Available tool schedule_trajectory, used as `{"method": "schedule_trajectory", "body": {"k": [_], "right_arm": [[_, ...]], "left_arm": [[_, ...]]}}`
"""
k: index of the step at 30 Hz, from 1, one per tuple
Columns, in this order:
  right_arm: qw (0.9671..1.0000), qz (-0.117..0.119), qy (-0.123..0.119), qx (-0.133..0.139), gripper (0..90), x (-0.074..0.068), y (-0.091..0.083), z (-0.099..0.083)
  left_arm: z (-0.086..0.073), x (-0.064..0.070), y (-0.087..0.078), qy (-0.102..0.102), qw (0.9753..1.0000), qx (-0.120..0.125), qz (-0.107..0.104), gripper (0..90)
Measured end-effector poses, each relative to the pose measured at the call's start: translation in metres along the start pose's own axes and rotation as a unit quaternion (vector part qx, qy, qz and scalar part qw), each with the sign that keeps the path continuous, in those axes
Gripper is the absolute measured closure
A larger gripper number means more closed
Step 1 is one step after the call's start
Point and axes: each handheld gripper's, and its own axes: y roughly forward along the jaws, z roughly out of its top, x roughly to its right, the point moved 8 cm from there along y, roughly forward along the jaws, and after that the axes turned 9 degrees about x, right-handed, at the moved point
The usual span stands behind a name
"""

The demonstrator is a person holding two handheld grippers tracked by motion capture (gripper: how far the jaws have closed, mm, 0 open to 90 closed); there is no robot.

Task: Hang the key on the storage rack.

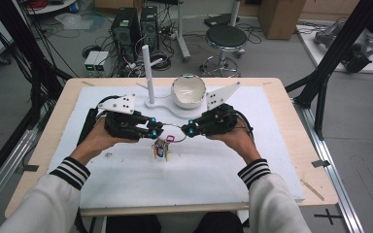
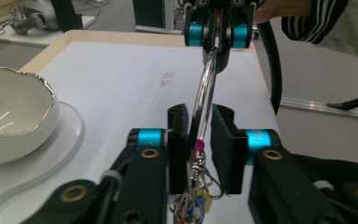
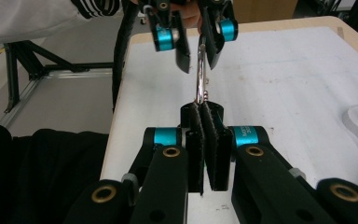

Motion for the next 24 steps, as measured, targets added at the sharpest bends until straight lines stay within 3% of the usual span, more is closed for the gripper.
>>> {"method": "schedule_trajectory", "body": {"k": [2, 3, 8, 20, 21, 22, 24], "right_arm": [[1.0, 0.0, 0.001, -0.001, 88.7, 0.0, -0.0001, -0.0002], [1.0, -0.003, 0.0, 0.0, 88.7, 0.0005, 0.0003, 0.0001], [1.0, -0.003, 0.004, 0.002, 88.7, 0.0019, -0.0001, -0.0005], [0.9998, -0.009, -0.003, 0.018, 85.5, 0.004, -0.0003, 0.0027], [0.9992, -0.017, -0.004, 0.037, 71.0, 0.005, -0.002, 0.0057], [0.9989, -0.021, 0.006, 0.04, 62.9, 0.0049, -0.0034, 0.0063], [0.9984, -0.033, 0.002, 0.046, 59.6, 0.0078, -0.0043, 0.007]], "left_arm": [[-0.0001, -0.0012, -0.0006, 0.0, 1.0, -0.001, 0.009, 80.6], [-0.0001, -0.0005, -0.0009, 0.011, 0.9999, -0.002, 0.006, 84.6], [0.0006, 0.0013, -0.0011, 0.026, 0.9996, -0.005, 0.009, 86.8], [0.0063, 0.0006, -0.0034, 0.019, 0.9997, -0.002, 0.013, 87.0], [0.0069, 0.0005, -0.0034, 0.02, 0.9997, -0.002, 0.014, 87.1], [0.0072, -0.0004, -0.0041, 0.021, 0.9996, -0.005, 0.016, 87.1], [0.0088, -0.0025, -0.0056, 0.022, 0.9995, -0.008, 0.02, 87.1]]}}
